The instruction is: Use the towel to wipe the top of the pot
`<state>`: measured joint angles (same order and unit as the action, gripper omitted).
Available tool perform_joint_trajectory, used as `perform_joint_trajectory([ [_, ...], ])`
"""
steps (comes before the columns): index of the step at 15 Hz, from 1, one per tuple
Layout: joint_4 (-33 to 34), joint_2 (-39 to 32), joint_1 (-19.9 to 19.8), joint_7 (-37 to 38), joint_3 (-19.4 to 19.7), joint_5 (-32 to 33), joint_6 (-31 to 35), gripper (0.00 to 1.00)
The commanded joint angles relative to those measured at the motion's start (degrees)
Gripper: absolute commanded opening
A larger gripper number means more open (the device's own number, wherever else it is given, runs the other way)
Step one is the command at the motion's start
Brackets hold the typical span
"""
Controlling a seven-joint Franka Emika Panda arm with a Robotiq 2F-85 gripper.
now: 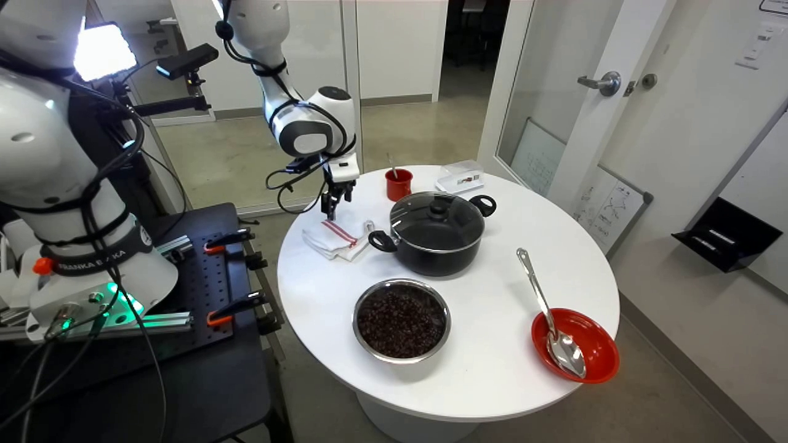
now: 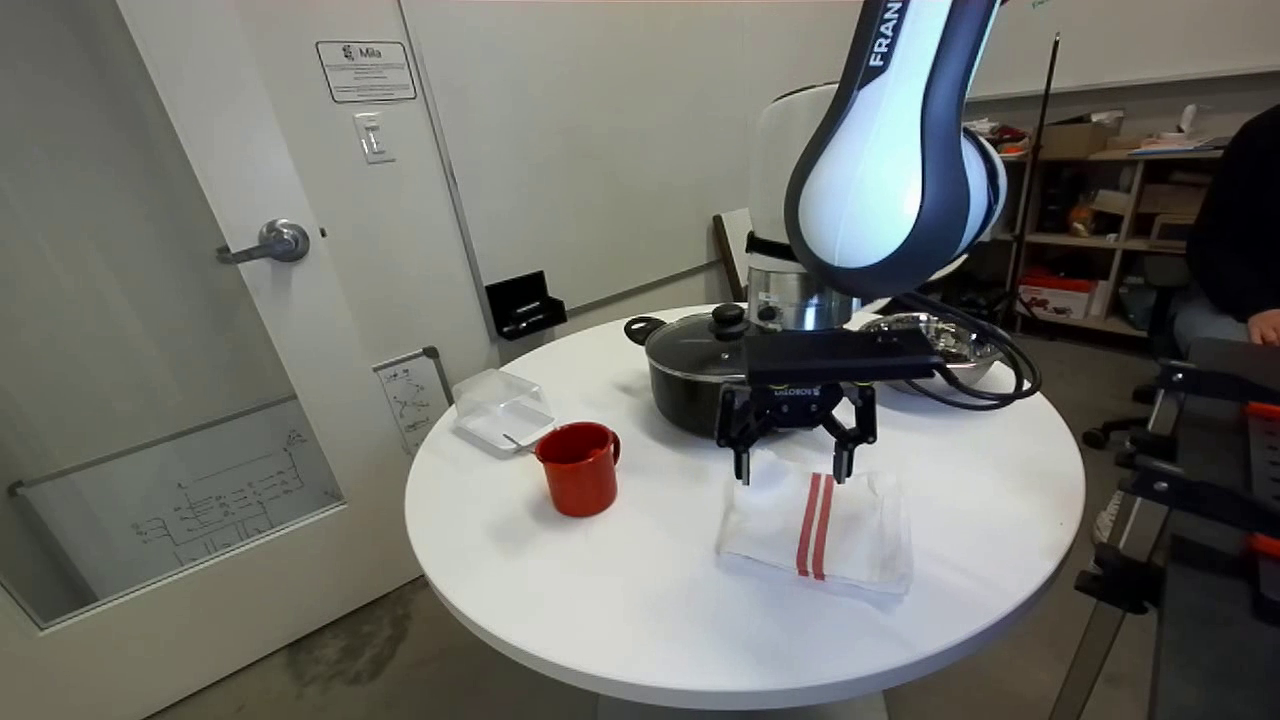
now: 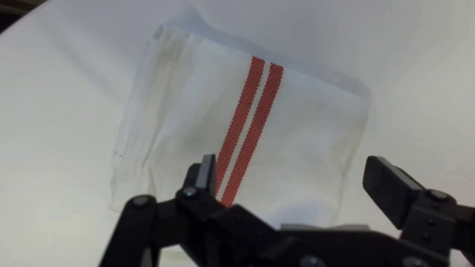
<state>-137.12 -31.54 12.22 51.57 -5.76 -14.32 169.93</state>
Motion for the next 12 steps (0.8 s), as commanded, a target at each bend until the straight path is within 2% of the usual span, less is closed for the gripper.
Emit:
perform_joint_trajectory([
  [1, 1.4, -2.0, -1.4, -2.6, -0.6, -2.1, -1.4, 1.0],
  [9, 2.7, -5.9, -5.3, -5.6, -3.4, -4.7, -0.4, 1.0],
  [12, 3.9, -7.0, -5.1, -6.6, -3.1, -4.6, -0.3, 1.0],
])
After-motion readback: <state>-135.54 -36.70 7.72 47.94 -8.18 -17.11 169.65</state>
